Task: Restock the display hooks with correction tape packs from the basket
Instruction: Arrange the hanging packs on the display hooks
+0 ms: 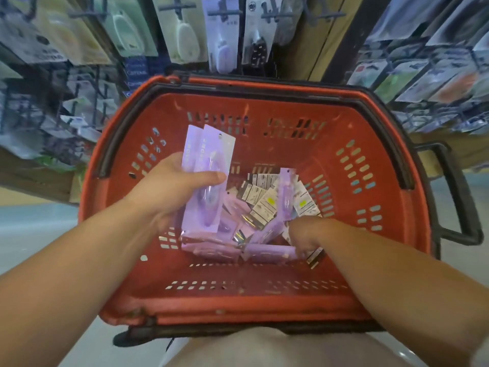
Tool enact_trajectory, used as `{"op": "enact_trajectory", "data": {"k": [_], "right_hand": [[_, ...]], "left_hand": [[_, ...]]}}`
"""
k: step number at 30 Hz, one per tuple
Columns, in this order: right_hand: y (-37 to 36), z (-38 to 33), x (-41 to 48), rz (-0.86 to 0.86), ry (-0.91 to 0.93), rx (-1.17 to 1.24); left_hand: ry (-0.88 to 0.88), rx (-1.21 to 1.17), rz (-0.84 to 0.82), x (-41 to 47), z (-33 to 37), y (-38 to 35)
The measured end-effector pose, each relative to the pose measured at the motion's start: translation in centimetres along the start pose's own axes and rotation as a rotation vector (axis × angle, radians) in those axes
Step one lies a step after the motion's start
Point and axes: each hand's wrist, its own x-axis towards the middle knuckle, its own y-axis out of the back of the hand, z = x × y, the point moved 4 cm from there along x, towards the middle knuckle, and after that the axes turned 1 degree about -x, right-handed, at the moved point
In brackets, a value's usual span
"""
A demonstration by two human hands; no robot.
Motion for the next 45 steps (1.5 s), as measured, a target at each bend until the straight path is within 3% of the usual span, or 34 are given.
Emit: {"op": "enact_trajectory", "data": {"k": [3, 11, 14, 17, 19, 21, 26, 28, 30, 32, 35, 37, 41, 45], "right_hand": [[0.7, 0.2, -0.5, 0.1, 0.008, -0.003], [10.1, 0.8, -9.0, 0.68, 0.275, 0.449], [12.6, 0.9, -13.2, 0.73, 0.442, 0.715], [14.5, 0.8, -15.3, 0.83, 0.542, 0.961], [15.3, 0.5, -15.3, 0.906, 0.517, 0.996], [15.9, 0.2, -14.8, 0.963, 0.463, 0.961], [17.4, -0.6, -13.2, 1.04, 0.44, 1.021], [18.1, -1.0, -12.6, 1.03, 0.452, 1.074], [17.8, -0.4, -10.9, 0.964, 0.442, 1.287], [16.0, 1.9, -7.2, 0.886, 0.267, 1.425], [10.5, 5.4, -0.7, 0.613, -0.122, 1.246], [7.0, 6.2, 2.2, 0.445, -0.267, 1.144], [4.3, 5.4, 5.5, 0.374, -0.313, 1.106], [3.9, 5.2, 7.3, 0.449, -0.342, 1.1]], "left_hand": [[0.005, 0.0, 0.015, 0.5, -0.6, 0.0], [-0.052, 0.121, 0.131, 1.4, -0.7, 0.4], [-0.082, 0.133, 0.064, 1.1, -0.2, -0.7], [-0.083, 0.056, -0.118, 0.7, -0.4, -2.3], [-0.078, -0.04, -0.197, 0.5, -0.4, -3.0], [-0.082, -0.114, -0.177, 0.6, -0.2, -3.1], [-0.157, -0.141, -0.257, 0.6, 1.0, -3.8], [-0.177, -0.065, -0.247, 0.8, 1.2, -3.8], [-0.169, 0.008, -0.142, 1.8, 1.1, -3.3], [-0.121, 0.059, -0.04, 3.2, 0.7, -2.6], [-0.051, 0.112, 0.009, 5.3, -0.2, -2.2], [0.0, 0.115, 0.029, 6.5, -1.1, -2.2], [0.056, 0.101, 0.066, 7.8, -2.3, -2.1], [0.074, 0.069, 0.073, 7.8, -3.0, -1.4]]}}
